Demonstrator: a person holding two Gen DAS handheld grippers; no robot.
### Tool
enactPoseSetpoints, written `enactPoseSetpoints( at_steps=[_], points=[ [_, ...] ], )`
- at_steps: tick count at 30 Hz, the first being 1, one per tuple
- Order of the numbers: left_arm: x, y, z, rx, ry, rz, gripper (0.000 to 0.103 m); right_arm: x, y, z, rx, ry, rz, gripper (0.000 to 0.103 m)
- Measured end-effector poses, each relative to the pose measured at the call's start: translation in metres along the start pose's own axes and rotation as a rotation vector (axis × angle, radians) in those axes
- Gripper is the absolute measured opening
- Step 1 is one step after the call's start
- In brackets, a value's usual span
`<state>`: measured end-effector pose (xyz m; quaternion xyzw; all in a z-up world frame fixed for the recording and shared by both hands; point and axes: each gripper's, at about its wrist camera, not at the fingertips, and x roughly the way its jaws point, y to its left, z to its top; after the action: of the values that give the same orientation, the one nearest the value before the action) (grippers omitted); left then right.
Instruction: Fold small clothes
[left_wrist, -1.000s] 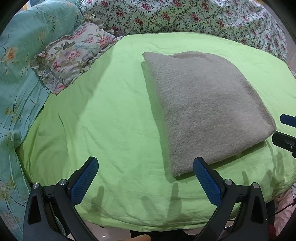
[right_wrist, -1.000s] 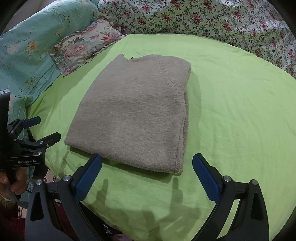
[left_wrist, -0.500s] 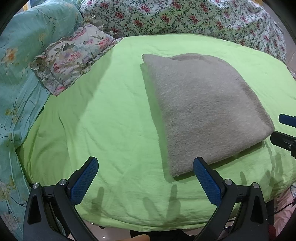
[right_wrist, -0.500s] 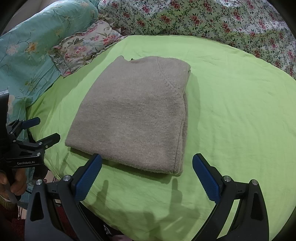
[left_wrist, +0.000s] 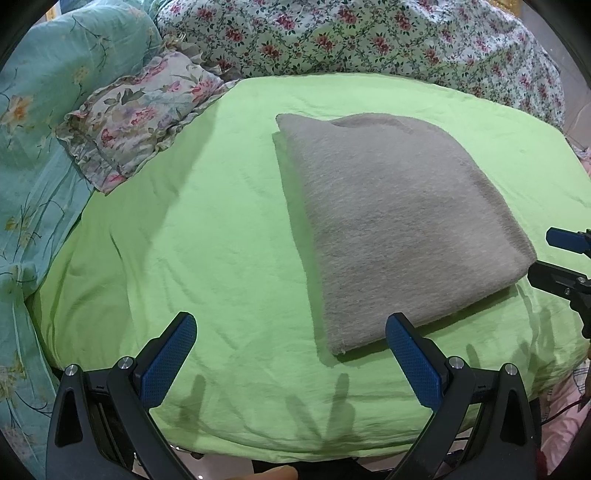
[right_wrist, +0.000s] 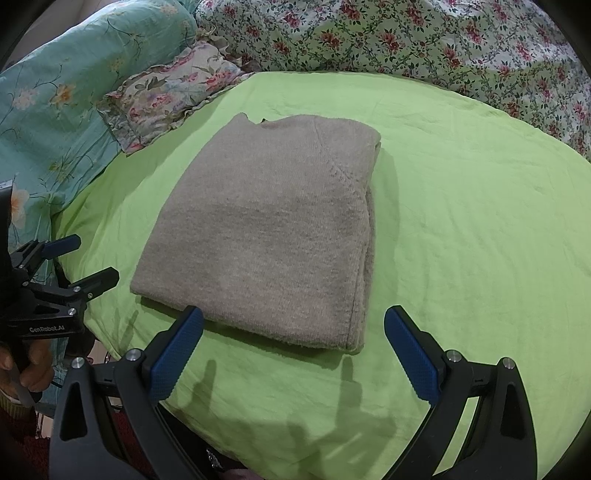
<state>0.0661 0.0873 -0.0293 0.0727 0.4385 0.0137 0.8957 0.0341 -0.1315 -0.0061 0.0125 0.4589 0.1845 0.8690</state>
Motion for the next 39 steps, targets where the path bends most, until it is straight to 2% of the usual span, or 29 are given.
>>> enactPoseSetpoints(
  at_steps=[39],
  points=[
    [-0.0047,-0.0028,0.0024,0.007,-0.012,-0.019,0.102,-0.0018,0.0038,-0.0010,0.015,-0.007,-0.015,0.099]
  ],
)
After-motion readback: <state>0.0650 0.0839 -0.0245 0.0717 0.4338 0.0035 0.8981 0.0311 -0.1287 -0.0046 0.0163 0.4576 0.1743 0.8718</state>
